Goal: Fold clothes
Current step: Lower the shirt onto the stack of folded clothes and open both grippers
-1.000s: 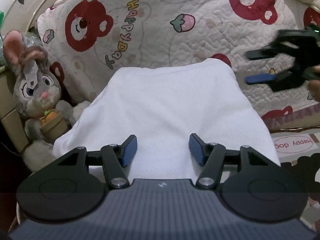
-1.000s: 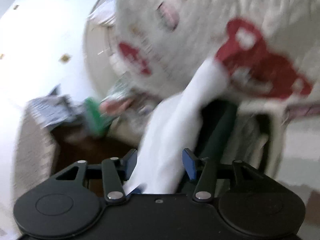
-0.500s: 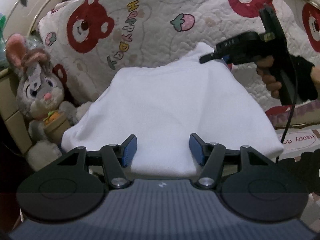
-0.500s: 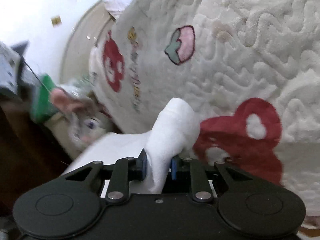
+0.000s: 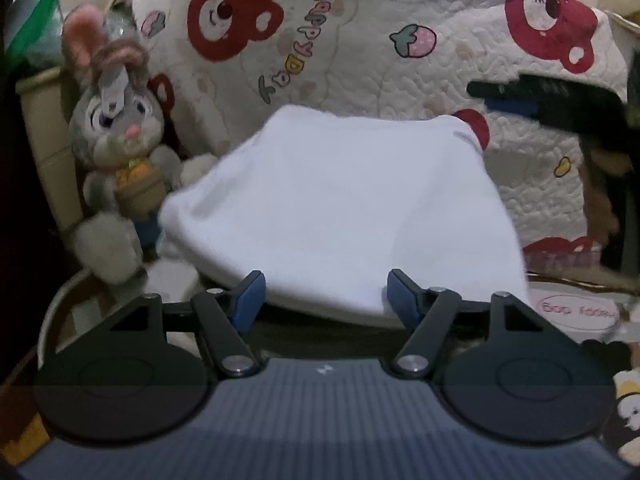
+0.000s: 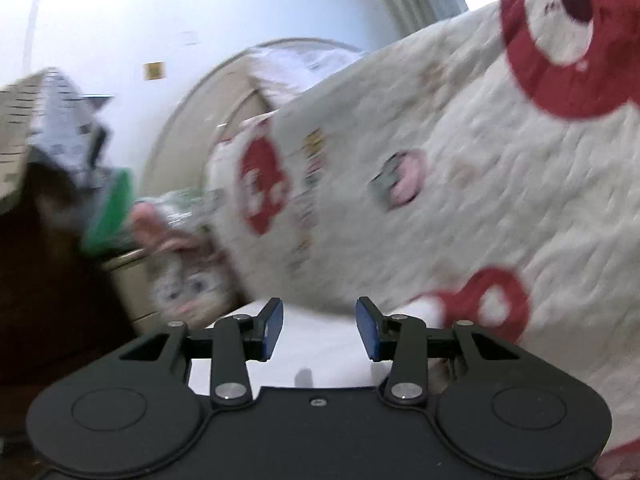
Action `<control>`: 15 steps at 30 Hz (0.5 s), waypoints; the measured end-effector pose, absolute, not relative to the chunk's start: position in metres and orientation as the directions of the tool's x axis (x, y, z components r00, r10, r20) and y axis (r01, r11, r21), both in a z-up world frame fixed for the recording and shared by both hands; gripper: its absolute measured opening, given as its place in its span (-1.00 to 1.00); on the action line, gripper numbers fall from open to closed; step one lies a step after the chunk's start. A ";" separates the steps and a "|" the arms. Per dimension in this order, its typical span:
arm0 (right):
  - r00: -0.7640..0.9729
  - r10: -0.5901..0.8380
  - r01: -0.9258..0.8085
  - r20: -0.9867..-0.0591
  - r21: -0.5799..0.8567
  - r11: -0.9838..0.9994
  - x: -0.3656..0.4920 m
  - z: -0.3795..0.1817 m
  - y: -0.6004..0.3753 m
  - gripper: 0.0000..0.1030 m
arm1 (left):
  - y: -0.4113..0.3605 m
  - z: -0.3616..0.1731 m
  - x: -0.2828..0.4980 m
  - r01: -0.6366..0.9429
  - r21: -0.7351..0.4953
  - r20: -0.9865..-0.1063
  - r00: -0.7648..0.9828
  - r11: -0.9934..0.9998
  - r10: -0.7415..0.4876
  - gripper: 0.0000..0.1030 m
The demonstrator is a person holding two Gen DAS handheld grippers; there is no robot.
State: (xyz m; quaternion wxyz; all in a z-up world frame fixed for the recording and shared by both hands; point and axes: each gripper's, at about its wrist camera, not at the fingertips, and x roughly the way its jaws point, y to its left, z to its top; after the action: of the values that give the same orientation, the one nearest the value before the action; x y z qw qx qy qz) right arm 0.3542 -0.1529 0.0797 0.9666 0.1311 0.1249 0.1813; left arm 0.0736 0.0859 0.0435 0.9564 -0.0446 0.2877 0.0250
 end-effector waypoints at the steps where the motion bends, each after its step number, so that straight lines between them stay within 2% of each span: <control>1: 0.889 0.413 -0.345 -0.199 0.303 0.888 0.345 0.074 -0.150 -0.11 | 0.082 0.042 0.070 -0.074 -0.079 -0.558 0.829 0.994 0.017 0.30; 4: 0.863 0.449 -0.391 -0.229 0.260 0.883 0.310 0.054 -0.131 -0.10 | 0.071 0.035 0.050 -0.055 -0.080 -0.575 0.818 0.995 -0.001 0.31; 7: 0.800 0.538 -0.461 -0.265 0.301 0.835 0.273 0.031 -0.118 -0.10 | 0.063 0.025 0.029 -0.095 -0.112 -0.594 0.804 0.989 0.010 0.34; 9: 0.746 0.600 -0.506 -0.288 0.340 0.792 0.250 0.017 -0.112 0.03 | 0.054 0.021 0.019 -0.115 -0.108 -0.606 0.795 0.987 0.027 0.34; 12: 0.648 0.691 -0.573 -0.321 0.391 0.720 0.221 0.004 -0.119 -0.07 | 0.032 0.023 0.006 -0.119 -0.086 -0.604 0.796 0.989 0.043 0.34; 15: 0.661 0.684 -0.563 -0.310 0.398 0.724 0.187 -0.004 -0.136 -0.06 | 0.009 0.028 -0.007 -0.119 -0.097 -0.589 0.807 0.988 0.039 0.51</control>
State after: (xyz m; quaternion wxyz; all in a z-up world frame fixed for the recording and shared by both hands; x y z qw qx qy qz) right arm 0.1874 -0.1357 -0.0041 0.9012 0.1351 0.2237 0.3458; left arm -0.0066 0.0092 0.0278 0.9484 -0.0645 0.3078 0.0417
